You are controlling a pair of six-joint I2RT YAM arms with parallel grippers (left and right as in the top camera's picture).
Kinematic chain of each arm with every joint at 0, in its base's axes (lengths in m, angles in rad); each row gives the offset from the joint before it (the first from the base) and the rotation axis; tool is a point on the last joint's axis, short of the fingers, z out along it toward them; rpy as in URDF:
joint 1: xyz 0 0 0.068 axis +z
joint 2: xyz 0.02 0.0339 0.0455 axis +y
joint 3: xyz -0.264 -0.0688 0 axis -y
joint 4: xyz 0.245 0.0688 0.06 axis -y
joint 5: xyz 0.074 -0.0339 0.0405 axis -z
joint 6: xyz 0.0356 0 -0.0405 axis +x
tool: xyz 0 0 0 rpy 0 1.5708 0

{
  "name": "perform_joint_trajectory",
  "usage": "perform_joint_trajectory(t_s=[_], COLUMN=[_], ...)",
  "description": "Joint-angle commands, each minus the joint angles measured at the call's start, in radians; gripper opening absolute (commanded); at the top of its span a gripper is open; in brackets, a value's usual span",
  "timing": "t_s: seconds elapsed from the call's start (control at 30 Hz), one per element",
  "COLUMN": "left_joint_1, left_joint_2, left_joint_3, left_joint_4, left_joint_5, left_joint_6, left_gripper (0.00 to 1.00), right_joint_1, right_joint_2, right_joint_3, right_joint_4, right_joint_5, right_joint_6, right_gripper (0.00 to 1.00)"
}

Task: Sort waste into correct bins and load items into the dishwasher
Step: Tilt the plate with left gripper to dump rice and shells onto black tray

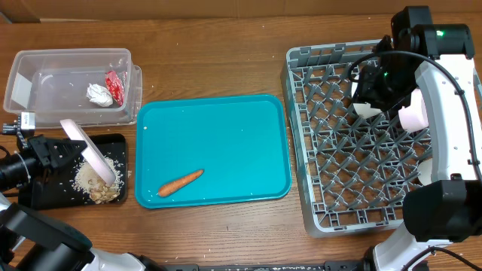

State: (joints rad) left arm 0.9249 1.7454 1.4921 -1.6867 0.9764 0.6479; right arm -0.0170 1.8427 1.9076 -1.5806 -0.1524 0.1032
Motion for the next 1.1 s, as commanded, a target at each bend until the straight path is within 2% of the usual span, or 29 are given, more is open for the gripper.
perform_joint_trajectory(t_s=[0.0, 0.07, 0.23, 0.53, 0.9, 1.07], left_joint_1=[0.006, 0.006, -0.013, -0.14, -0.235, -0.388], left_joint_2=[-0.046, -0.064, -0.124, -0.256, -0.29, -0.327], left_joint_3=[-0.004, -0.004, -0.004, -0.004, -0.004, -0.004], left_joint_4=[0.002, 0.022, 0.119, 0.216, 0.253, 0.248], left_joint_5=[-0.045, -0.076, -0.267, -0.648, -0.772, -0.939], left_joint_6=[-0.032, -0.071, -0.277, -0.579, -0.708, -0.842], left_gripper=[0.04, 0.04, 0.04, 0.04, 0.04, 0.04], right_joint_1=[0.003, 0.003, 0.003, 0.003, 0.003, 0.003], right_joint_2=[-0.025, -0.025, -0.025, -0.025, -0.025, -0.025], right_joint_3=[0.018, 0.018, 0.018, 0.018, 0.018, 0.018], right_joint_4=[0.003, 0.004, 0.006, 0.008, 0.008, 0.015], right_joint_5=[0.003, 0.003, 0.002, 0.002, 0.002, 0.002], right_joint_6=[-0.007, -0.007, -0.007, -0.007, -0.007, -0.007], right_gripper=[0.45, 0.45, 0.45, 0.45, 0.45, 0.45])
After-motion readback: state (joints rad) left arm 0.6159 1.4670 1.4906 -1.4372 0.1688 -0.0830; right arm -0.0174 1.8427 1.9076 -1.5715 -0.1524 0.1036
